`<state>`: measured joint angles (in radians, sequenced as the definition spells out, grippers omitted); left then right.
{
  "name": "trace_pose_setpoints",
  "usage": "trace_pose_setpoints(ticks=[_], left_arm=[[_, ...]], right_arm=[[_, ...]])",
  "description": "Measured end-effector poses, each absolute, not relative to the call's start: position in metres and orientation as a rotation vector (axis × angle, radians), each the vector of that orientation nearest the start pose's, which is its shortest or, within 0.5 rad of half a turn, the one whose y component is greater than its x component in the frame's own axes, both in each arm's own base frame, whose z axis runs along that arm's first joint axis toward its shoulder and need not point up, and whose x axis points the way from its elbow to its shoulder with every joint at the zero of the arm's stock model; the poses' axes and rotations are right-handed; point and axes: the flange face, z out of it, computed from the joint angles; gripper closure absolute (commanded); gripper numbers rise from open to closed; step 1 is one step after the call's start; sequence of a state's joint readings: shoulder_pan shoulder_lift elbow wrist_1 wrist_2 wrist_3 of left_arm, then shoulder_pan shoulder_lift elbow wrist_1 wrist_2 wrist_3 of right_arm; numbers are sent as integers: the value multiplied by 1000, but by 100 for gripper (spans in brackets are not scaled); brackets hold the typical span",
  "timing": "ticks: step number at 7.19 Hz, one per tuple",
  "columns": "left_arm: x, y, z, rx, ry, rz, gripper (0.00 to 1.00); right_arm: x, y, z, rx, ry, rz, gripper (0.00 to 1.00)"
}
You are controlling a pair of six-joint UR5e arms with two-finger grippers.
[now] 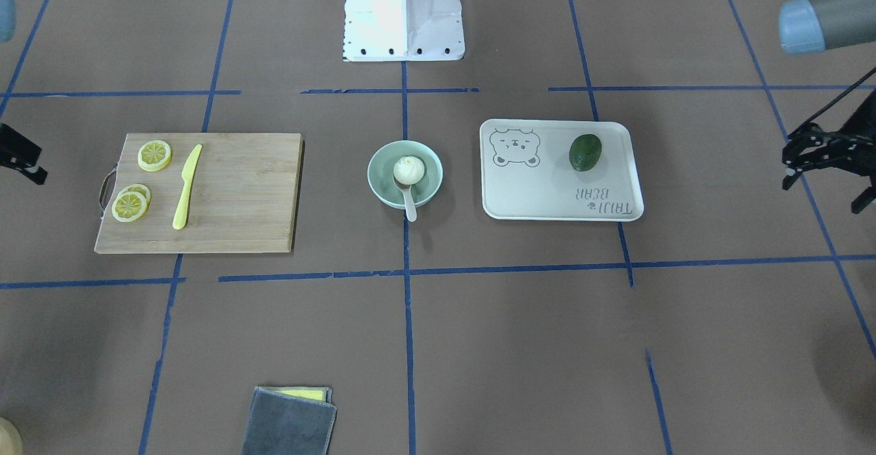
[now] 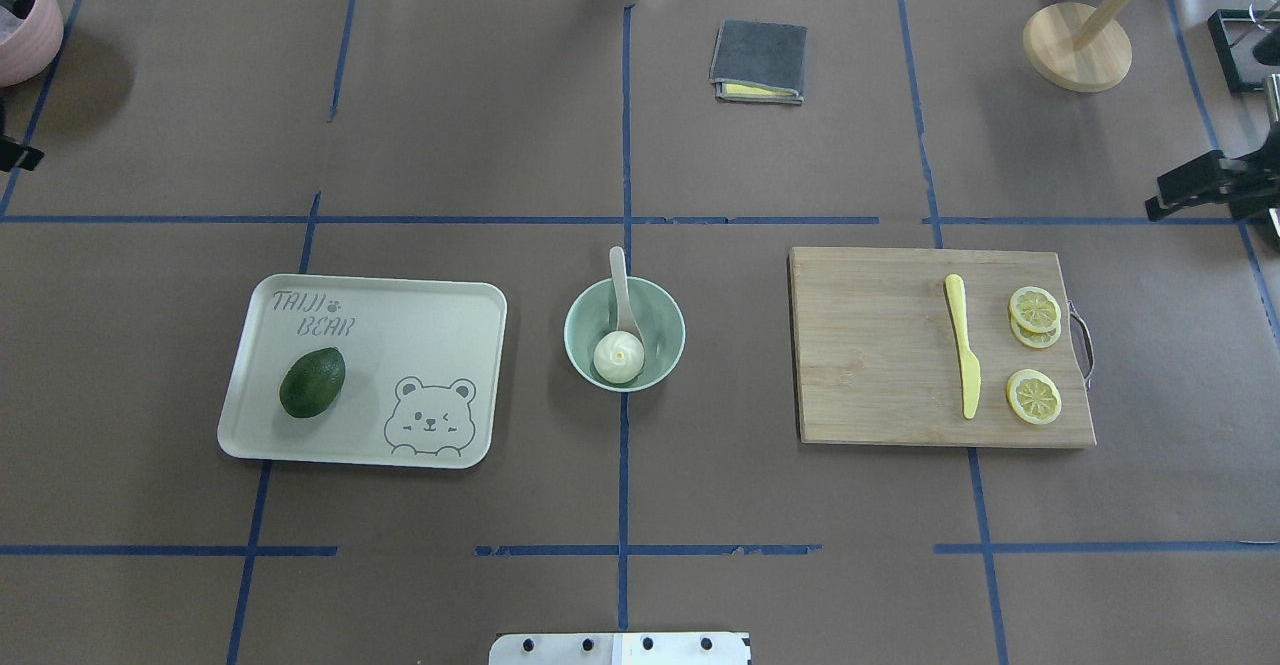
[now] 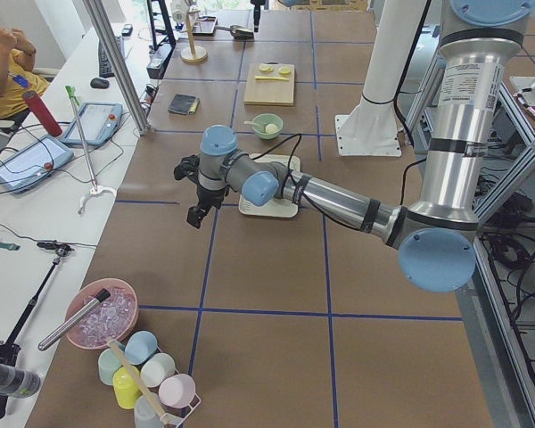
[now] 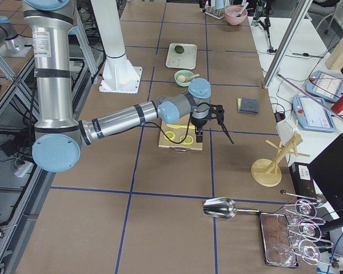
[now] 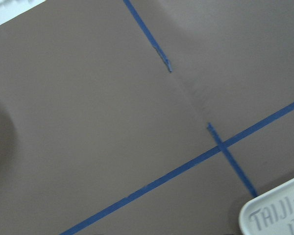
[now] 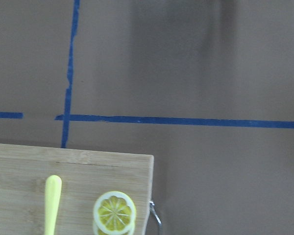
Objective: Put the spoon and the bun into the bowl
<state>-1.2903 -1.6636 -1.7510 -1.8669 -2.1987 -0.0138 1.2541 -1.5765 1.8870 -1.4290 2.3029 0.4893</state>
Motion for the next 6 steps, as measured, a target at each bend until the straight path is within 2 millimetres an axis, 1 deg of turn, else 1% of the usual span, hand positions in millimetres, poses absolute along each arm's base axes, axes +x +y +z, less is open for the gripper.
trace_pose_setpoints(ticks=[1, 2, 3, 4, 5, 6], left_arm=[[54, -542, 519, 440, 705, 439, 0], [37, -536, 542, 410, 734, 431, 0], [31, -529, 558, 382, 757, 419, 0], [28, -526, 568, 361, 770, 404, 0], [20, -521, 576, 343, 794, 378, 0], [-2, -508, 588, 324, 837, 324, 0]], right_arm=[[-51, -486, 507, 123, -803, -34, 0], [-22, -486, 515, 117, -779, -69, 0], [-7, -488, 517, 102, -768, -101, 0], [-1, -488, 518, 87, -766, -118, 0], [1, -488, 519, 81, -765, -123, 0], [1, -488, 520, 76, -762, -122, 0]])
